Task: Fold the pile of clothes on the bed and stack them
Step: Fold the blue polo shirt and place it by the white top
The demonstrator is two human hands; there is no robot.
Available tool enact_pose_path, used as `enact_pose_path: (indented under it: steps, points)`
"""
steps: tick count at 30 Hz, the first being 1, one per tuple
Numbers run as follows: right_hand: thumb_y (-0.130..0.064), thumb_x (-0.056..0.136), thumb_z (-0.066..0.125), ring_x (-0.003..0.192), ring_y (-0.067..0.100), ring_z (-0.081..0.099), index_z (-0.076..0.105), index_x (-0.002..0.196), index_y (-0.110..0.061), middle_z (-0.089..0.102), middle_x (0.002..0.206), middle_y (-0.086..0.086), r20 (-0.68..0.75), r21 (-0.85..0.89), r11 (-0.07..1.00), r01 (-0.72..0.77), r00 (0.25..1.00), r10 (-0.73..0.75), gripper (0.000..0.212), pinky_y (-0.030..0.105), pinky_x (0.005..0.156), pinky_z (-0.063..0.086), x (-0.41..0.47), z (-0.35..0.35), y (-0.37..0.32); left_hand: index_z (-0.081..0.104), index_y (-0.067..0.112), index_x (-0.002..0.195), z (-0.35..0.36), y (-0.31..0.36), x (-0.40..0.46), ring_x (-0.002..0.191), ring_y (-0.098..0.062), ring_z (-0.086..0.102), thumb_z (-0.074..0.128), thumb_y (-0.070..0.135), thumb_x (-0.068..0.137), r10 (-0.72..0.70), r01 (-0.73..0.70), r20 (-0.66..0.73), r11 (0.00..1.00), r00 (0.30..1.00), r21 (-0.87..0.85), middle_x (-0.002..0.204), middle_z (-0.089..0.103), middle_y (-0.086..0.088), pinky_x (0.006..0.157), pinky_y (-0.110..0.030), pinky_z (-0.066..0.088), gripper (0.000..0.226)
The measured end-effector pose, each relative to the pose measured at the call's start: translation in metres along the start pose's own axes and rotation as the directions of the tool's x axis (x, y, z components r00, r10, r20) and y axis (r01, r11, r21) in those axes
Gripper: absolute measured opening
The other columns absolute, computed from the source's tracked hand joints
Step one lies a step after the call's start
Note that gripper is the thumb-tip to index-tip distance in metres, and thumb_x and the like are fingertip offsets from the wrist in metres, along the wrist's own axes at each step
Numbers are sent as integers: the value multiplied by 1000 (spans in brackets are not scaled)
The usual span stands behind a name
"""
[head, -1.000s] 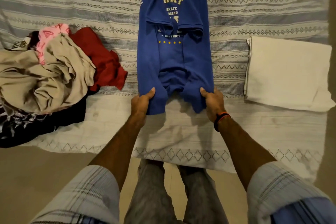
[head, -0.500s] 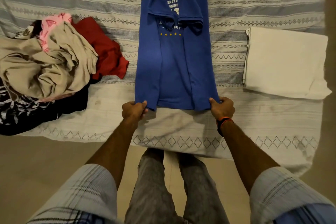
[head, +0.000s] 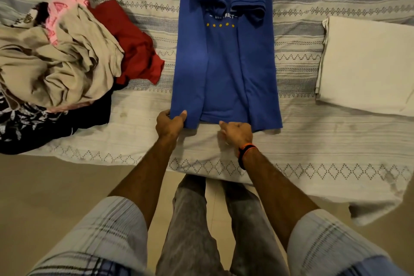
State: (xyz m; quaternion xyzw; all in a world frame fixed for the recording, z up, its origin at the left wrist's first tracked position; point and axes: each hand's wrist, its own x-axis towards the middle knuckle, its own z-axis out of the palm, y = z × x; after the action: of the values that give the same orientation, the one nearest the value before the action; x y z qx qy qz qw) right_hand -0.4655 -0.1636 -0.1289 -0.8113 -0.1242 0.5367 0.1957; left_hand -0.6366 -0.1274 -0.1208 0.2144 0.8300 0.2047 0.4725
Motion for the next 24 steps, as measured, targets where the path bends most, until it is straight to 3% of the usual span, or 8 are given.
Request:
enact_pose_path:
  steps: [3,6,9,12,15,19,21,24]
  points:
    - [-25,76,82,73,19,63,61,70,-14,64,71,2,61,330,928,-171,985,160,25,40,84,59,0,23,2,61,5,124,1,-2,9,104,-22,62,77,26,84,23,-22,11,999,1000,-27,121,66,-8,94,-33,52,48]
    - [-13,79,81,75,14,62,59,87,-12,64,82,4,170,610,737,-291,957,237,23,31,78,56,-10,38,-9,67,4,116,-1,-4,14,100,-22,64,75,25,85,5,-1,48,996,999,-85,113,69,-8,94,-36,54,38]
    - [-18,81,80,102,20,65,59,108,-11,67,109,8,212,698,627,-344,937,278,34,35,90,53,-13,54,-21,69,3,108,-3,-4,16,99,-23,65,72,18,88,-35,50,87,982,996,-184,110,70,-9,92,-37,55,25]
    - [-24,85,76,117,26,61,59,116,-10,63,126,10,229,731,562,-387,915,332,39,38,94,49,-8,60,-26,68,4,108,-4,-3,16,101,-25,66,70,15,89,-91,119,121,960,988,-254,112,69,-9,93,-38,55,22]
    - [-30,88,71,120,27,58,55,129,-10,63,128,11,294,670,587,-454,889,351,48,43,100,46,-8,60,-30,66,-1,115,-4,-1,15,104,-30,66,73,15,86,-175,220,154,907,972,-360,114,70,-11,94,-46,55,34]
    - [-23,86,74,111,24,62,59,124,-12,65,122,8,334,629,629,-457,889,312,43,41,91,52,-15,64,-35,67,3,114,-3,-5,13,105,-31,65,72,18,85,-224,295,218,872,950,-391,113,71,-10,92,-51,55,33]
    - [-14,86,74,103,24,67,62,118,-11,69,117,9,269,669,628,-397,917,293,34,37,81,58,-18,66,-33,68,7,103,-5,-8,17,103,-31,66,73,19,83,-220,280,195,882,956,-378,110,71,-10,92,-50,55,24]
    - [-9,79,79,73,19,68,64,89,-11,71,92,8,97,606,733,-308,943,317,18,29,58,58,-20,71,-19,67,9,96,-7,-10,20,98,-30,66,72,25,85,-232,243,72,926,970,-290,107,70,-10,89,-46,57,20]
